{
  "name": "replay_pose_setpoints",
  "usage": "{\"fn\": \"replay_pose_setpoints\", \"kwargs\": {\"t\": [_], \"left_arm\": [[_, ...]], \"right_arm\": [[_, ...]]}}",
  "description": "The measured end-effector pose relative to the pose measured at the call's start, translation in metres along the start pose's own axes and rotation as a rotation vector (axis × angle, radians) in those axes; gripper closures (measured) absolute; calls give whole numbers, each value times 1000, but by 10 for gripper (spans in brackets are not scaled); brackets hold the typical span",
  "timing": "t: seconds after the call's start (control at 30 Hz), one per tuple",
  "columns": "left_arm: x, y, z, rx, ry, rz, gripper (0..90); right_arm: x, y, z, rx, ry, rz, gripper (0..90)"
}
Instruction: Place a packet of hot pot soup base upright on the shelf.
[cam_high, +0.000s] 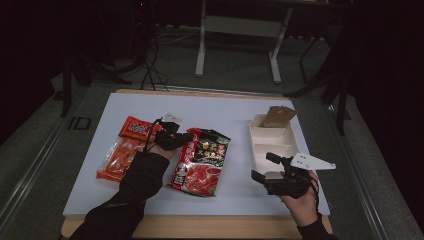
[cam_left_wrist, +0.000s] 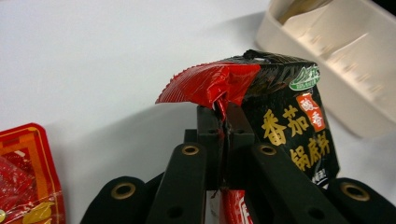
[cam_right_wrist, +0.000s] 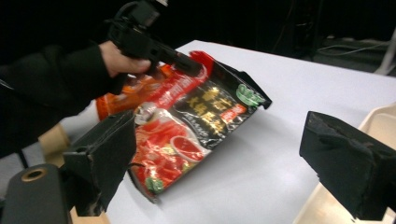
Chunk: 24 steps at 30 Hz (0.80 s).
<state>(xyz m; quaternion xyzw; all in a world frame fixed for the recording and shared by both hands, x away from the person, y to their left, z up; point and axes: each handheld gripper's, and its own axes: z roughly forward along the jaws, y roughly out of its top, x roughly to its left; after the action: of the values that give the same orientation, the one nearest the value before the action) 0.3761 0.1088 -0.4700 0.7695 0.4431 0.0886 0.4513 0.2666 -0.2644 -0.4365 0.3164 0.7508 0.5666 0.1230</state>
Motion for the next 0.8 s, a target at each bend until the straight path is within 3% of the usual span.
{"fn": "replay_pose_setpoints", "kwargs": {"t": [0.1, 0.23, 0.57, 0.73, 0.8], "left_arm": [[-4, 1, -8, -23, -31, -4, 882], [-15, 1, -18, -66, -63, 27, 883], [-44, 6, -45, -150, -128, 88, 881], [-52, 8, -53, -195, -164, 89, 881], [-54, 10, -55, -217, -205, 82, 880]], "right_arm": [[3, 1, 1, 7, 8, -18, 108], [5, 2, 2, 4, 33, -22, 108], [9, 4, 1, 21, 37, -25, 167], [11, 8, 3, 26, 40, -30, 169], [10, 11, 5, 38, 46, -23, 199]]}}
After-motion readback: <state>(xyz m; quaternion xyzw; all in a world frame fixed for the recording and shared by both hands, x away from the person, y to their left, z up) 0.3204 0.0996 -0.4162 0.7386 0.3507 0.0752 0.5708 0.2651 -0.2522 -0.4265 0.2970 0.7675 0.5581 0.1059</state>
